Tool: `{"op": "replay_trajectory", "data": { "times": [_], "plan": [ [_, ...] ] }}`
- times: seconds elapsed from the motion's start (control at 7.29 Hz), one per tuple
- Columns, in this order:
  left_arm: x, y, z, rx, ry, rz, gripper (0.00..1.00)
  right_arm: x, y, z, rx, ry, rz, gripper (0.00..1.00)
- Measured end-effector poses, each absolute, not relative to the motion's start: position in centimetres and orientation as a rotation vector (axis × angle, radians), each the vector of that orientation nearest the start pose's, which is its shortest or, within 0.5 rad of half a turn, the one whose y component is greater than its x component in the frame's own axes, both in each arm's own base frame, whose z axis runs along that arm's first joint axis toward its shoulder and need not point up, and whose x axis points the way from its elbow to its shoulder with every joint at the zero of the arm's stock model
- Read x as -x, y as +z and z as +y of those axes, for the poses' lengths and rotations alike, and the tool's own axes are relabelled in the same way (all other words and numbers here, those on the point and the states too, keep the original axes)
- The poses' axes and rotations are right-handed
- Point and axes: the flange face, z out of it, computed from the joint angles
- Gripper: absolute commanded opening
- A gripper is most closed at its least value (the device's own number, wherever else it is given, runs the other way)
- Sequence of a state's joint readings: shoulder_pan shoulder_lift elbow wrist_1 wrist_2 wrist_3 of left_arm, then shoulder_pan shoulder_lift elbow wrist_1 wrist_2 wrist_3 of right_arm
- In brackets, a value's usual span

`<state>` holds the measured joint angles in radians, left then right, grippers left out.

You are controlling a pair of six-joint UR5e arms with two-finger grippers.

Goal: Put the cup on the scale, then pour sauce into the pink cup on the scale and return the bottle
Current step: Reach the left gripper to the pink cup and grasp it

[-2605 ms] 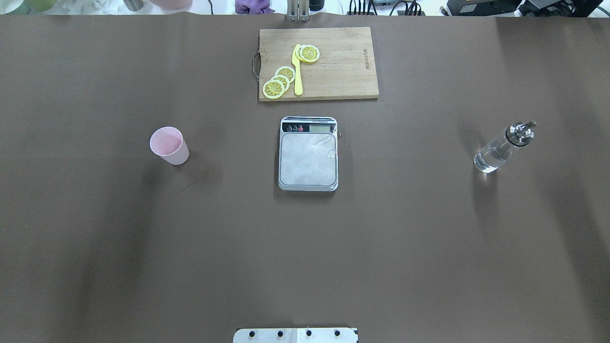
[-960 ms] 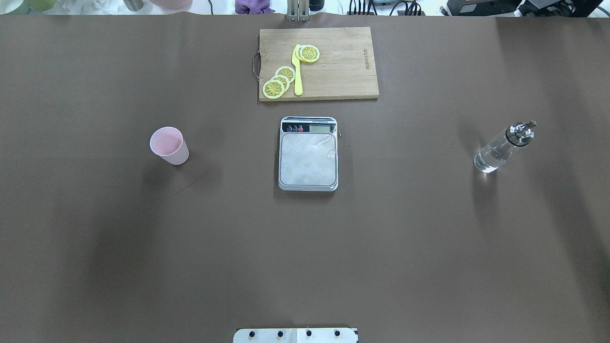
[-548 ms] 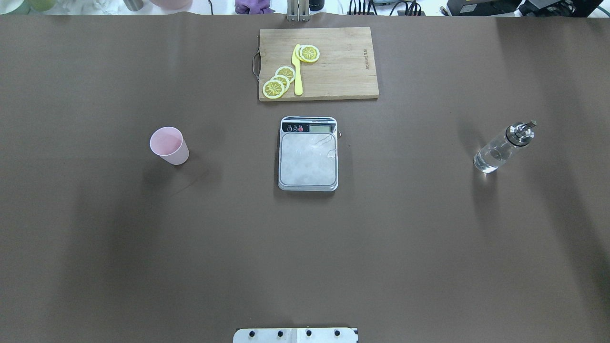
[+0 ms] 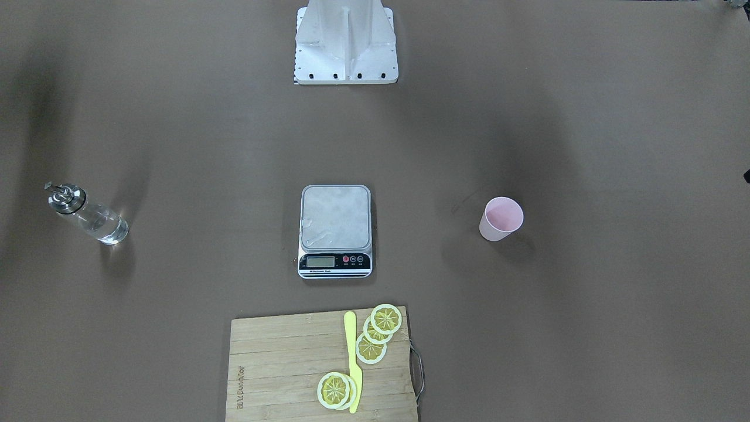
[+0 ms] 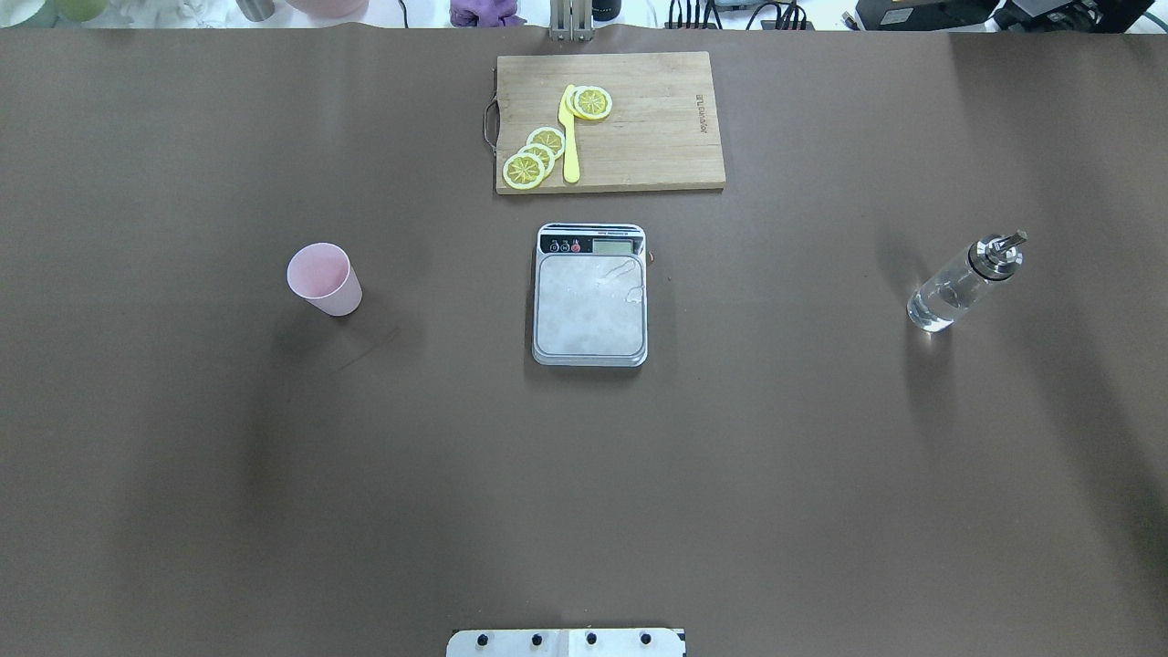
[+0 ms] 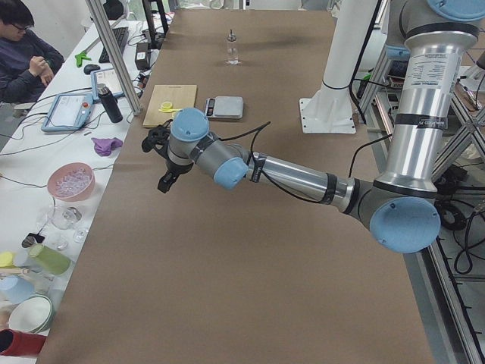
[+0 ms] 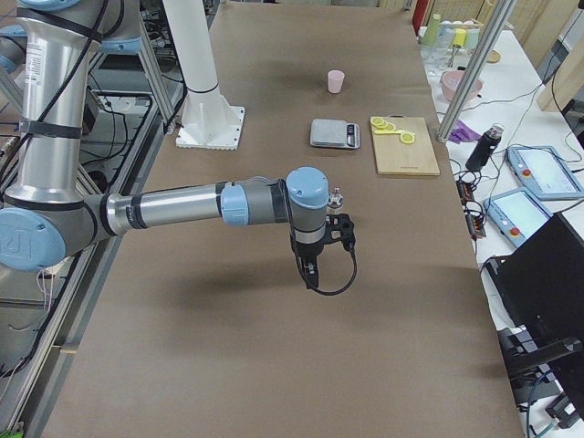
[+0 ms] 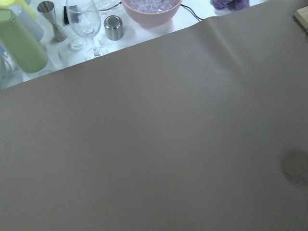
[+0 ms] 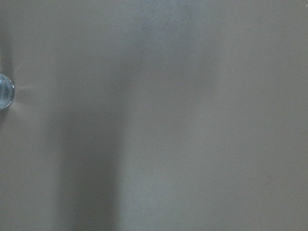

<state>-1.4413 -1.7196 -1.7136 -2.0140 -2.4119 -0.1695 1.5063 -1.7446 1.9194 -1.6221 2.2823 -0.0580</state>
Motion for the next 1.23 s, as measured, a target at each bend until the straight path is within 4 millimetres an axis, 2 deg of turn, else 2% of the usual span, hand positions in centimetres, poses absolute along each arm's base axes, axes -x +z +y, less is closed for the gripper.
{"op": "replay_trajectory", "data": {
  "times": [0.27,0.69,0.96,1.1,1.23],
  "plan": [
    [-6.9,43.5,-56.4,-0.49,0.265,0.948,0.99,-4.1,57.5,-42.4,-0.116,-0.16,-0.713,1.0],
    [-19.2,39.6,-54.6,-0.292,0.122,1.018,0.97,-4.2,57.6,-42.3,-0.114,-0.158,-0.714,1.0],
    [-27.0,39.2,-52.7,-0.281,0.104,0.952,0.94,-4.2,57.9,-42.1,-0.11,-0.156,-0.715,1.0],
    [-29.4,39.3,-51.9,-0.285,0.113,0.929,0.85,-4.2,58.0,-42.0,-0.108,-0.156,-0.715,1.0],
    [-31.0,39.4,-51.2,-0.285,0.117,0.915,0.66,-4.2,58.0,-41.9,-0.108,-0.156,-0.714,1.0]
  ]
}}
